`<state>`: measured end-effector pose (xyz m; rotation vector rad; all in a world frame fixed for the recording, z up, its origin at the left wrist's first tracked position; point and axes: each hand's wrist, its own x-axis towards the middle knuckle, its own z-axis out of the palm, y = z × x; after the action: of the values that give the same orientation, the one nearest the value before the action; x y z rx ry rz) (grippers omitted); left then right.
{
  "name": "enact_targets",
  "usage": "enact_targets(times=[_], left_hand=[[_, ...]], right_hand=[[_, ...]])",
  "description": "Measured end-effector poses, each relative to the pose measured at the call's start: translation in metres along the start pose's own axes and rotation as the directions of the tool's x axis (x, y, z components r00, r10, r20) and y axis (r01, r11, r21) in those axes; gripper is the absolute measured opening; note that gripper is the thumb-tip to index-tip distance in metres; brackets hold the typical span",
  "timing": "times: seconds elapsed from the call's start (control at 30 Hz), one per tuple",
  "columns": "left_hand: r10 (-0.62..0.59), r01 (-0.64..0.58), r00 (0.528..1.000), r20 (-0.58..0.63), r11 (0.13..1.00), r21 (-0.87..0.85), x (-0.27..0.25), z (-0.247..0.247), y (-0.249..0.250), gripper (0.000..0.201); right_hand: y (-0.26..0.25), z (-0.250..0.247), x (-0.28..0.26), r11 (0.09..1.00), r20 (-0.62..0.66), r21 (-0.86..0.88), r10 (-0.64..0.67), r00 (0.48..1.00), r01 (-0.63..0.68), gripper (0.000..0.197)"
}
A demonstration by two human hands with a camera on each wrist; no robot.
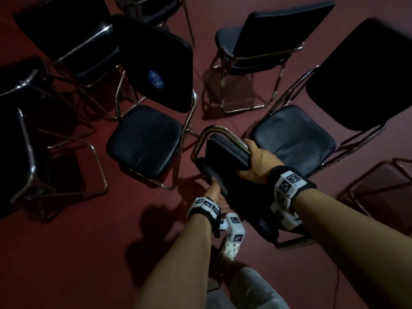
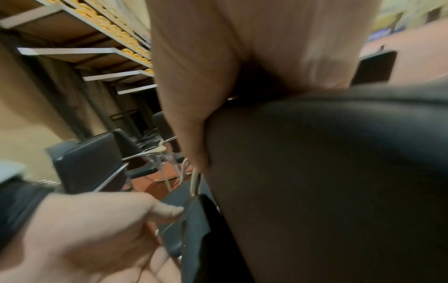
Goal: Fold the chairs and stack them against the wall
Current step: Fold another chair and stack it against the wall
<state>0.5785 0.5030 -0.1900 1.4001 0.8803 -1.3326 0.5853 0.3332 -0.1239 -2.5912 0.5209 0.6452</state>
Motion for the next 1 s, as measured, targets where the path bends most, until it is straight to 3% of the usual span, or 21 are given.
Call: enact_targets(times=[0.1, 0.23, 0.47, 0.57, 0.7, 0.77, 0.83, 0.9, 1.0], left_hand=[[0.038, -0.035, 0.999, -0.026, 0.994, 0.103, -0.007, 0.017, 0.011, 0.084], [0.074, -0.058, 0.996, -0.059, 0.968, 0.244, -0.019, 0.023, 0.018, 0.076], [0.08, -0.034, 0.993, -0.09, 0.902, 0.431, 0.013, -0.017, 0.028, 0.088], [0.141, -0.065, 0.985, -0.097, 0.834, 0.547, -0.019, -0.024, 0.037, 0.06], [0.198, -0.123, 0.98, -0.03, 0.712, 0.691, -0.031, -0.051, 0.058, 0.045], [0.326, -0.183, 0.945, -0.029, 0.599, 0.78, -0.036, -0.074, 0.086, 0.031], [0.465, -0.167, 0.885, -0.018, 0.354, 0.92, -0.048, -0.099, 0.117, 0.032], [0.559, -0.136, 0.829, 0.021, 0.166, 0.977, -0.053, -0.117, 0.146, 0.036], [0.641, -0.207, 0.751, 0.16, -0.001, 0.978, -0.059, -0.126, 0.167, 0.045]], right_hand=[[0.008, -0.006, 0.007, 1.0, 0.02, -0.005, 0.012, 1.0, -0.011, 0.105], [0.01, -0.007, 0.011, 1.0, 0.04, -0.002, -0.013, 0.999, 0.013, 0.075], [0.01, -0.006, 0.012, 1.0, 0.075, -0.013, -0.009, 0.997, 0.01, 0.073], [0.002, 0.006, 0.004, 1.0, 0.079, -0.001, -0.018, 0.997, 0.018, 0.071], [-0.009, 0.008, -0.002, 1.0, 0.078, 0.009, 0.011, 0.997, -0.012, 0.071], [-0.016, 0.001, -0.007, 0.999, 0.054, -0.017, 0.038, 0.998, -0.037, 0.07], [-0.022, -0.002, -0.014, 0.997, 0.043, -0.036, 0.065, 0.997, -0.063, 0.07], [-0.026, -0.002, -0.018, 0.994, 0.029, -0.071, 0.087, 0.996, -0.085, 0.072], [-0.031, 0.0, -0.022, 0.99, 0.014, -0.081, 0.12, 0.993, -0.119, 0.071]])
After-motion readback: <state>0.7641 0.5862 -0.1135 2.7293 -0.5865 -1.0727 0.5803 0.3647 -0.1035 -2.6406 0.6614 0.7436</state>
